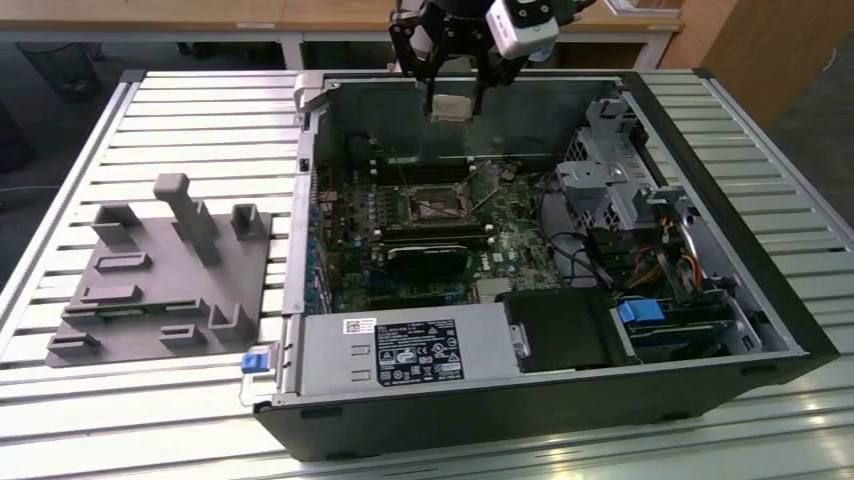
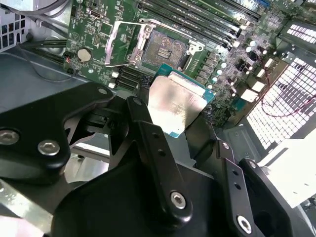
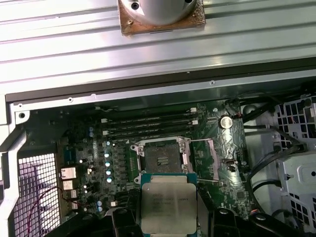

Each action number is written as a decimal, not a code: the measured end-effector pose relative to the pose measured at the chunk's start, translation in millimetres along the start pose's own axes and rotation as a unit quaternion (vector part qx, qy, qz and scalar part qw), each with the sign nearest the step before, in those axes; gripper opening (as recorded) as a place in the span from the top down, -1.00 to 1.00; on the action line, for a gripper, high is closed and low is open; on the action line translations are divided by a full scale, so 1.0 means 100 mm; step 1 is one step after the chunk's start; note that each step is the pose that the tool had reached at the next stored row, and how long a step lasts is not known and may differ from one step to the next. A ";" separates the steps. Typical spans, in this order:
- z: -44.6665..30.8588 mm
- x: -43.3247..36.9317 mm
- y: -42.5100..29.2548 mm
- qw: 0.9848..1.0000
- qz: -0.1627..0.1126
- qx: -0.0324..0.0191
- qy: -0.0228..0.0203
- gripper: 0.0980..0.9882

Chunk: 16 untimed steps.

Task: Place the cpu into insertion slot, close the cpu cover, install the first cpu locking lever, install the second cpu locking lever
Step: 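Place the cpu into insertion slot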

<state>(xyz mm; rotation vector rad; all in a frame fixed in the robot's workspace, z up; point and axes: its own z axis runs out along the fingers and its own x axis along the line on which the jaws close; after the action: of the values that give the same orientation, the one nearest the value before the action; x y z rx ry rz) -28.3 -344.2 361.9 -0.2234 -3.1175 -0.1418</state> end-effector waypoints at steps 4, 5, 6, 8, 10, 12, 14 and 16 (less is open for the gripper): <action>0.000 0.000 0.000 1.000 0.006 0.000 -0.001 0.00; 0.000 0.000 0.000 1.000 0.007 0.000 -0.001 0.00; 0.000 0.000 0.000 1.000 0.009 0.000 -0.001 0.00; 0.000 0.000 0.000 1.000 0.012 0.000 -0.001 0.00; 0.000 0.000 0.000 1.000 0.015 0.000 -0.001 0.00; 0.000 0.000 0.000 1.000 0.019 0.000 -0.002 0.00; 0.000 0.000 0.000 1.000 0.022 0.000 -0.002 0.00; 0.000 0.000 0.000 1.000 0.025 0.000 -0.002 0.00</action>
<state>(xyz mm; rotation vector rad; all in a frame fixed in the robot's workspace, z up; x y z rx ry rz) -28.4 -344.2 361.9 -0.3013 -3.1131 -0.1423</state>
